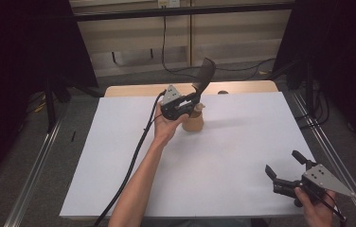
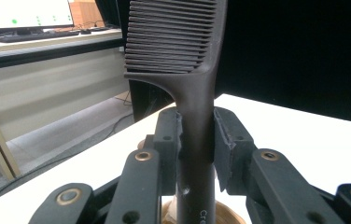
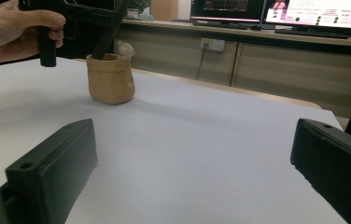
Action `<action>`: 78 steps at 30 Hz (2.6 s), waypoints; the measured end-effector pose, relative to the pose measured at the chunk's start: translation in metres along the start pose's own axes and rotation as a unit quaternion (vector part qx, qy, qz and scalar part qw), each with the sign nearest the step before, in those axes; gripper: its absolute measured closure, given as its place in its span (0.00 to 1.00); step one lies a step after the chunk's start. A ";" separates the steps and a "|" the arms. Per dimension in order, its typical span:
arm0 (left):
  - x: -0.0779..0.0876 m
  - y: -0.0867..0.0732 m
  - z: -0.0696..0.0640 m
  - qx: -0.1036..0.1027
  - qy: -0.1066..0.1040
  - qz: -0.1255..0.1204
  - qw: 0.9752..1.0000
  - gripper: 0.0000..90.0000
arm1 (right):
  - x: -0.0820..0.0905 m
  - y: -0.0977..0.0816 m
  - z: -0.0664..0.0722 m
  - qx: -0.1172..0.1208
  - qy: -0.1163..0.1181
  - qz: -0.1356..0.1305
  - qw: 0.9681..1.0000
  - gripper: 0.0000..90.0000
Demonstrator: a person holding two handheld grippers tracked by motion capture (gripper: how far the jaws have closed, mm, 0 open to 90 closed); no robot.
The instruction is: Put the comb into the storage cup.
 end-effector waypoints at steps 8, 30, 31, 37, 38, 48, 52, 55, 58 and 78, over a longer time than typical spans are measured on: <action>0.006 -0.007 -0.001 -0.003 0.009 0.007 1.000 0.81 | 0.000 0.000 0.000 0.001 -0.003 -0.001 1.000 0.00; 0.010 -0.030 -0.001 0.014 0.007 0.033 0.999 0.81 | 0.001 0.000 0.000 0.001 -0.002 -0.001 1.000 0.00; 0.010 -0.031 -0.002 0.014 0.006 0.036 0.999 0.81 | 0.000 0.000 0.000 0.001 -0.003 -0.002 1.000 0.00; 0.008 -0.039 -0.002 0.019 0.005 0.049 0.999 0.81 | 0.000 0.000 0.001 0.000 -0.001 -0.001 1.000 0.00; 0.008 -0.040 -0.002 0.019 0.006 0.051 0.998 0.81 | 0.000 0.000 0.000 0.001 -0.002 -0.001 1.000 0.00; 0.009 -0.044 -0.001 0.020 0.004 0.057 0.998 0.81 | 0.000 0.000 0.001 0.001 -0.002 -0.001 1.000 0.00; 0.010 -0.044 0.000 0.021 0.005 0.059 0.998 0.81 | 0.000 0.000 0.000 0.001 -0.002 -0.001 1.000 0.00; 0.010 -0.044 -0.001 0.020 0.004 0.058 0.998 0.81 | 0.000 0.000 0.000 0.002 -0.001 -0.001 1.000 0.00; 0.010 -0.043 -0.001 0.016 0.004 0.060 0.998 0.80 | 0.000 0.000 0.000 0.002 -0.001 -0.001 1.000 0.00; 0.014 -0.035 0.006 0.029 0.029 0.056 0.998 0.45 | 0.000 0.000 0.001 0.000 0.000 -0.001 1.000 0.00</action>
Point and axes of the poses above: each handheld gripper's, and its own axes: x roughly backward along the jaws, y roughly out of its top, z roughly to its left, the point moved 8 cm from there along -x, roughly forward along the jaws, and after that the axes turned 8 degrees about -x, right-handed, at the moved point
